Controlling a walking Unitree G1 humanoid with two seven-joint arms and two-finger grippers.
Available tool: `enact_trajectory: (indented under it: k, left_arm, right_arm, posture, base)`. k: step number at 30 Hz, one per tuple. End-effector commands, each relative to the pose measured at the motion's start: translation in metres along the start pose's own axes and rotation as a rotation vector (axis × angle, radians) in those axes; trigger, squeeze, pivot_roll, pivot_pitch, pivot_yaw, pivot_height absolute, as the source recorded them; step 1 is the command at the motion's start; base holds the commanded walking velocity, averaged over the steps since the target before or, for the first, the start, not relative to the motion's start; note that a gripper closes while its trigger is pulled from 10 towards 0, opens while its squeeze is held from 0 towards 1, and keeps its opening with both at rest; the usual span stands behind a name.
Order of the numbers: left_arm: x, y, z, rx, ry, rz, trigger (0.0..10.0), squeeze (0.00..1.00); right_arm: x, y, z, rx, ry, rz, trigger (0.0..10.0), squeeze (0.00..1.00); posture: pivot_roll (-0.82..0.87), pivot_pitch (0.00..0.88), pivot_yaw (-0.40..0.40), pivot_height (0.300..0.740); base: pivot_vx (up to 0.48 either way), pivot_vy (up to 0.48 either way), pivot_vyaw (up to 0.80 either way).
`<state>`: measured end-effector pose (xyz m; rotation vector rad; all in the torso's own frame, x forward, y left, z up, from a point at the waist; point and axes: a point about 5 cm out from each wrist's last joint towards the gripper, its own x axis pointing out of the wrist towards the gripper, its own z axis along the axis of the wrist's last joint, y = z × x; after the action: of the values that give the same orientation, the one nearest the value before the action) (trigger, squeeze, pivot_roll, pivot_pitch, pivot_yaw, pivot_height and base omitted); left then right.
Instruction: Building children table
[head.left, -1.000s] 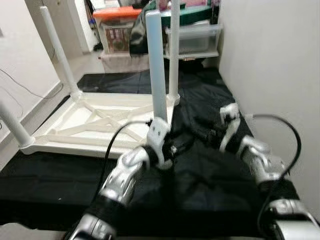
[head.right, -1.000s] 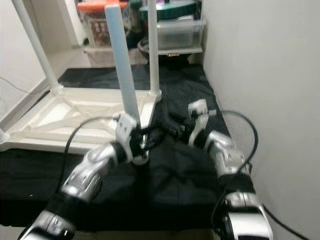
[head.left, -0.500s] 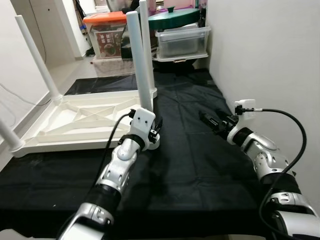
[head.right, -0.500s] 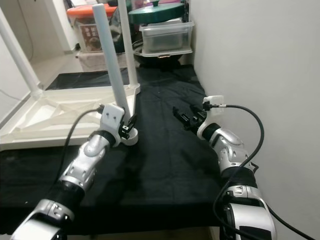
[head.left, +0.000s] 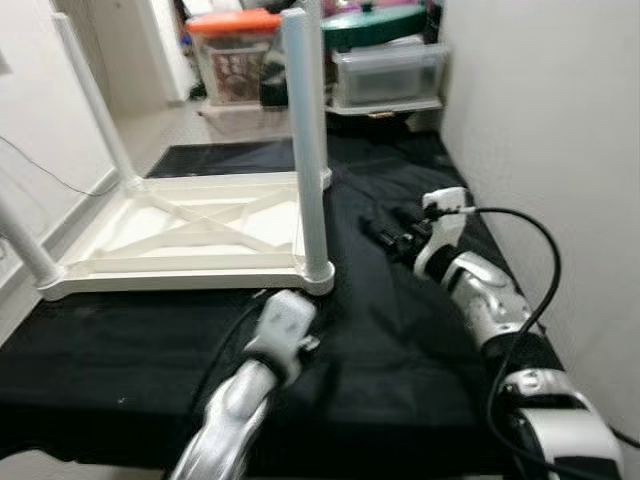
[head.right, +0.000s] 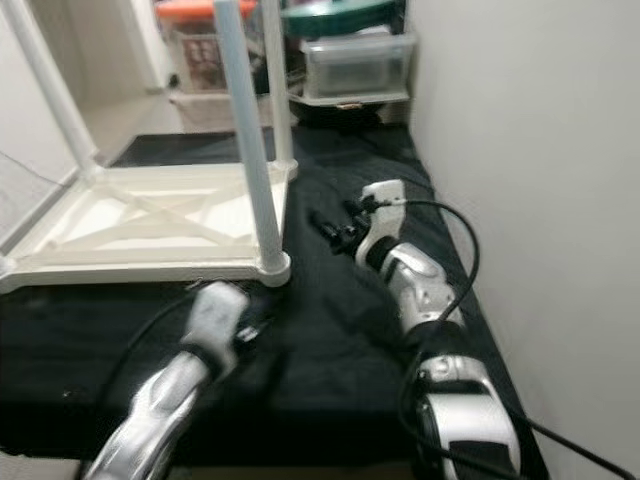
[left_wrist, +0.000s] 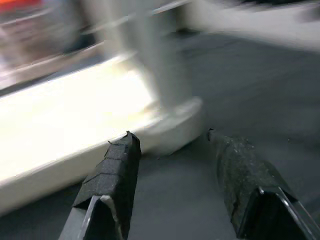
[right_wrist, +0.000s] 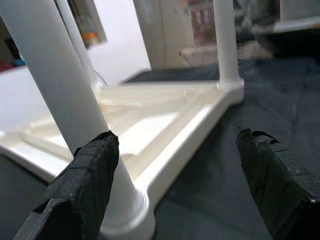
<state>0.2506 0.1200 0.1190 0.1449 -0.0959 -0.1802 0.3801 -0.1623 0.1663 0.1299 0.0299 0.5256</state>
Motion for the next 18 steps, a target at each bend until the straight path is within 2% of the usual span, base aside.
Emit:
enact_trajectory:
  k: [1,4,6,7,9,10,11,14,15,17,18]
  left_arm:
    - [-0.002,0.009,0.006,0.010,-0.019,0.050,10.0,0.00]
    - [-0.008,0.014,0.003,0.009,-0.006,0.084,10.0,0.00]
    - [-0.019,0.016,0.001,-0.001,0.009,0.083,10.0,0.00]
    - [-0.019,0.016,0.001,-0.001,0.009,0.083,10.0,0.00]
    - [-0.024,0.014,0.001,-0.013,0.026,0.053,10.0,0.00]
    - [-0.024,0.014,0.001,-0.013,0.026,0.053,10.0,0.00]
    - [-0.027,0.014,0.002,-0.026,0.040,0.050,10.0,0.00]
    - [-0.029,0.015,0.003,-0.038,0.050,0.058,10.0,0.00]
    - [-0.032,0.016,0.002,-0.039,0.054,0.069,10.0,0.00]
    - [-0.033,0.016,0.003,-0.038,0.056,0.075,10.0,0.00]
    - [-0.034,0.014,0.006,-0.047,0.046,0.071,10.0,0.00]
  right_arm:
    - [0.004,0.007,-0.006,-0.018,0.014,0.005,10.0,0.00]
    - [0.008,0.006,-0.006,-0.025,0.019,-0.050,10.0,0.00]
    - [0.018,0.013,-0.003,-0.035,0.017,-0.069,10.0,0.00]
    - [0.018,0.013,-0.003,-0.035,0.017,-0.069,10.0,0.00]
    - [0.029,0.024,0.001,-0.072,0.028,-0.027,10.0,0.00]
    - [0.029,0.024,0.001,-0.072,0.028,-0.027,10.0,0.00]
    - [0.036,0.034,0.005,-0.084,0.037,0.023,10.0,0.00]
    - [0.039,0.038,0.007,-0.099,0.034,0.034,10.0,0.00]
    - [0.043,0.040,0.010,-0.142,0.030,-0.008,10.0,0.00]
    - [0.044,0.041,0.010,-0.154,0.028,-0.020,10.0,0.00]
    - [0.049,0.040,0.015,-0.200,0.025,-0.129,10.0,0.00]
  posture:
    - [-0.03,0.000,0.024,0.740]
    - [-0.02,0.000,0.015,0.740]
    - [-0.02,0.000,0.013,0.740]
    - [-0.02,0.000,0.013,0.740]
    - [-0.01,0.000,0.002,0.740]
    - [-0.01,0.000,0.002,0.740]
    - [-0.01,0.000,-0.007,0.740]
    - [0.00,0.000,-0.010,0.740]
    - [-0.01,0.000,-0.012,0.740]
    - [-0.01,0.000,-0.012,0.740]
    - [-0.01,0.000,-0.013,0.740]
  base:
    - [0.000,0.000,0.00]
    - [0.000,0.000,0.00]
    - [0.000,0.000,0.00]
    - [0.000,0.000,0.00]
    - [0.000,0.000,0.00]
    - [0.000,0.000,0.00]
    - [0.000,0.000,0.00]
    - [0.000,0.000,0.00]
    - [0.000,0.000,0.00]
    - [0.000,0.000,0.00]
    - [0.000,0.000,0.00]
